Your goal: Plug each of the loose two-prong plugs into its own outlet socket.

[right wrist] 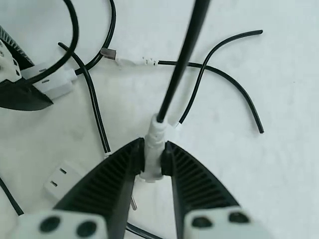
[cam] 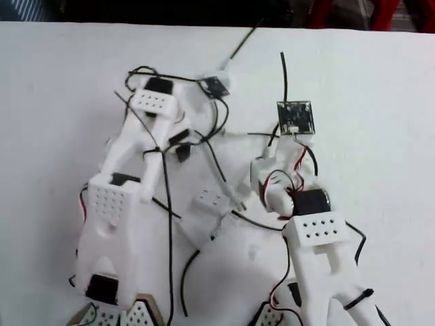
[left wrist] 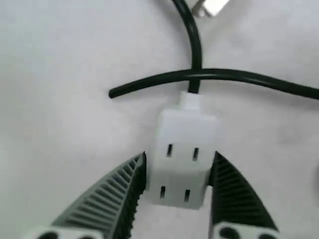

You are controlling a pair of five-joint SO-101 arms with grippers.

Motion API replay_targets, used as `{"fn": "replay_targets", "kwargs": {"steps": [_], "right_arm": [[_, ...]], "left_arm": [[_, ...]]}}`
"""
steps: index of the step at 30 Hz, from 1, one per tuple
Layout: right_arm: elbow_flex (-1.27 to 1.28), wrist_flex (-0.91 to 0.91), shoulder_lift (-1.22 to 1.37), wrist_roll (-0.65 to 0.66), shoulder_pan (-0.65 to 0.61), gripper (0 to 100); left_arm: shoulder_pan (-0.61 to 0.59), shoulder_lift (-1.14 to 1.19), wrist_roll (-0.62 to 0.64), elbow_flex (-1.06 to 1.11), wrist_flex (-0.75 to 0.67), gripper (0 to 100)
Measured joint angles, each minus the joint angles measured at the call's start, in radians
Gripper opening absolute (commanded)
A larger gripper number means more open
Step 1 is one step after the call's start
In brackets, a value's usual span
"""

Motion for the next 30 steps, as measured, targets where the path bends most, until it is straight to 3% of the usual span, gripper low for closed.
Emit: {"fn": "replay_targets", "kwargs": {"steps": [6, 12, 21, 30], "right_arm": [[0.015, 0.000, 0.000, 0.000, 0.000, 1.7], [0.017, 0.000, 0.000, 0.000, 0.000, 1.7], [0.017, 0.000, 0.000, 0.000, 0.000, 1.7], [0.017, 0.000, 0.000, 0.000, 0.000, 1.7]], "left_arm": [[0.040, 0.017, 0.028, -0.098, 0.192, 13], [0.054, 0.017, 0.095, -0.146, 0.269, 13], [0.066, -0.008, 0.161, -0.118, 0.276, 13], [0.075, -0.313, 0.163, 0.210, 0.195, 16]]}}
